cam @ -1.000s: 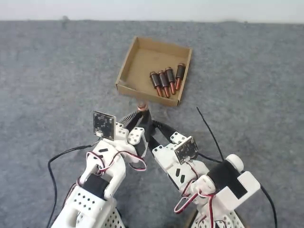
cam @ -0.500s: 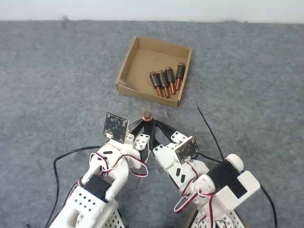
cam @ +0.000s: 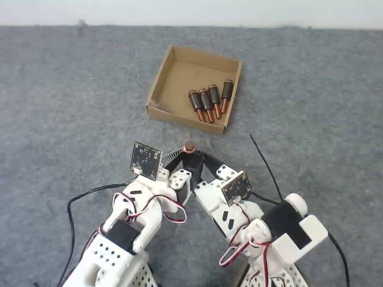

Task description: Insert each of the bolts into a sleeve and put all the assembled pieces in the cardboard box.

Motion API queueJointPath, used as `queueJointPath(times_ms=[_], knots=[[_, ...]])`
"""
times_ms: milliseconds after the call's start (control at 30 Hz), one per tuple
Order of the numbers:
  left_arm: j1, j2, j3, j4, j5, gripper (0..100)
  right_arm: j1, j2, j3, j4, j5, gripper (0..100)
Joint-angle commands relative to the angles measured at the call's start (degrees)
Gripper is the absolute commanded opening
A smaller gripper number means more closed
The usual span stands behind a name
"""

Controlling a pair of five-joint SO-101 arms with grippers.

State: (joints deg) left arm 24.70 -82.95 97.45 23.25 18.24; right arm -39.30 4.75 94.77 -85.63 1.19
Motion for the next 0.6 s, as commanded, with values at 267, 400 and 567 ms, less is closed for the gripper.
queueJointPath(times_ms=[267, 400, 567], knots=[[-0.35, -0.26, -0.75, 1.05, 0.35, 14, 1.27, -0.84, 1.32, -2.33, 0.70, 0.6], [-2.37, -0.26, -0.92, 1.05, 0.35, 14, 1.27, -0.84, 1.32, -2.42, 0.70, 0.6], [-3.43, -0.26, -0.92, 1.14, 0.35, 14, 1.27, -0.84, 1.32, -2.51, 0.79, 0.6]])
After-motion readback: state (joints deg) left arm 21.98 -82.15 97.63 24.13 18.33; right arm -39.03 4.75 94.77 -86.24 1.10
